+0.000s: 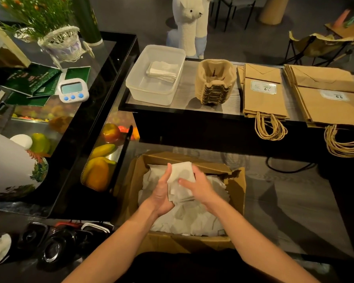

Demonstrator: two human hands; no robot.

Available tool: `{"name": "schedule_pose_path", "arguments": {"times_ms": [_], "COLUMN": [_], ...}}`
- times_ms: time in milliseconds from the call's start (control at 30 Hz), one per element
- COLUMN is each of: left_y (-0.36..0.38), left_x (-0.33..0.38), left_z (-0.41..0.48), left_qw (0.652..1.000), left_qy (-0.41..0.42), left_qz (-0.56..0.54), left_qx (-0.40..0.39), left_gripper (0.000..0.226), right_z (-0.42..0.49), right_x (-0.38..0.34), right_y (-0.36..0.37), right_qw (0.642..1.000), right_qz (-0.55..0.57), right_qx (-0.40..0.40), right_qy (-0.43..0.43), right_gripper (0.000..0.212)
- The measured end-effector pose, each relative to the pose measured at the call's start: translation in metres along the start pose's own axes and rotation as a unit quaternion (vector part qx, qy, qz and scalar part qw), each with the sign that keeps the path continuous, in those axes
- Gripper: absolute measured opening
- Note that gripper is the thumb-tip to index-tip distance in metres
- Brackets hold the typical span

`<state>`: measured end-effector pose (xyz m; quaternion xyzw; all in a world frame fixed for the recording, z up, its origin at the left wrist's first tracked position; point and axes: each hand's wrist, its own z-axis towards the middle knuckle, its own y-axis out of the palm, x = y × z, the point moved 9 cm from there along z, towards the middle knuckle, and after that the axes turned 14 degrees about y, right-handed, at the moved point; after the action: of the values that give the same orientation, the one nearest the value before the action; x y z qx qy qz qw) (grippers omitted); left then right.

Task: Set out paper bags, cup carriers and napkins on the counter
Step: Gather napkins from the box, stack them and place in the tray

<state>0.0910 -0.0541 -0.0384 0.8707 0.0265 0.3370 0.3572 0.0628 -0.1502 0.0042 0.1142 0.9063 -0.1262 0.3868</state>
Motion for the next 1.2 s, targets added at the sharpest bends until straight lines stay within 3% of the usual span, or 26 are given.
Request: {"name": "schedule_pose_path", "arguments": {"times_ms": [167, 233, 367, 467, 533, 600, 733, 833, 933, 1067, 1200], "left_y": [-0.006, -0.007, -0.01, -0.012, -0.012, -0.016, -0.016, -0.017, -0.02, -0.037, -0.06], "left_x": [-0.005, -0.003, -0.006, -0.008, -0.007, -0.008, -0.007, -0.002, 0.001, 0.0, 0.002], "left_z": [0.003, 0.001, -0.002, -0.003, -0.005, -0.005, -0.006, -0.01, -0.014, -0.007, -0.006], "left_qw": [0.999, 0.999, 0.998, 0.996, 0.994, 0.994, 0.995, 0.995, 0.993, 0.994, 0.996], "left_qy": [-0.023, -0.027, -0.044, -0.062, -0.063, -0.057, -0.051, -0.053, -0.073, -0.083, -0.078], "left_qz": [0.031, 0.038, 0.041, 0.065, 0.081, 0.076, 0.067, 0.073, 0.073, 0.07, 0.043], "left_qx": [-0.003, -0.006, -0.019, -0.027, -0.038, -0.045, -0.05, -0.05, -0.062, -0.029, 0.018], "left_gripper": [0.048, 0.042, 0.047, 0.054, 0.055, 0.049, 0.031, 0.029, 0.029, 0.049, 0.023], "right_z": [-0.001, -0.003, -0.003, 0.003, 0.006, 0.007, 0.008, 0.011, 0.015, 0.021, 0.032], "right_x": [0.003, 0.002, 0.011, 0.005, -0.003, -0.005, -0.005, -0.002, -0.001, 0.008, 0.059], "right_y": [0.009, 0.003, 0.018, 0.009, 0.008, 0.012, 0.009, 0.02, 0.023, 0.007, -0.021], "right_qw": [0.985, 0.979, 0.959, 0.979, 0.971, 0.958, 0.979, 0.984, 0.985, 0.999, 0.987], "right_qz": [-0.153, -0.171, -0.276, -0.191, -0.225, -0.276, -0.188, -0.174, -0.169, -0.041, -0.03], "right_qx": [0.064, 0.096, 0.039, 0.06, 0.06, 0.045, 0.055, 0.003, -0.019, 0.031, 0.134], "right_qy": [-0.05, -0.061, -0.049, -0.048, -0.062, -0.065, -0.05, -0.045, -0.032, 0.008, 0.083], "right_gripper": [0.076, 0.073, 0.059, 0.061, 0.056, 0.042, 0.035, 0.044, 0.033, 0.024, 0.022]}}
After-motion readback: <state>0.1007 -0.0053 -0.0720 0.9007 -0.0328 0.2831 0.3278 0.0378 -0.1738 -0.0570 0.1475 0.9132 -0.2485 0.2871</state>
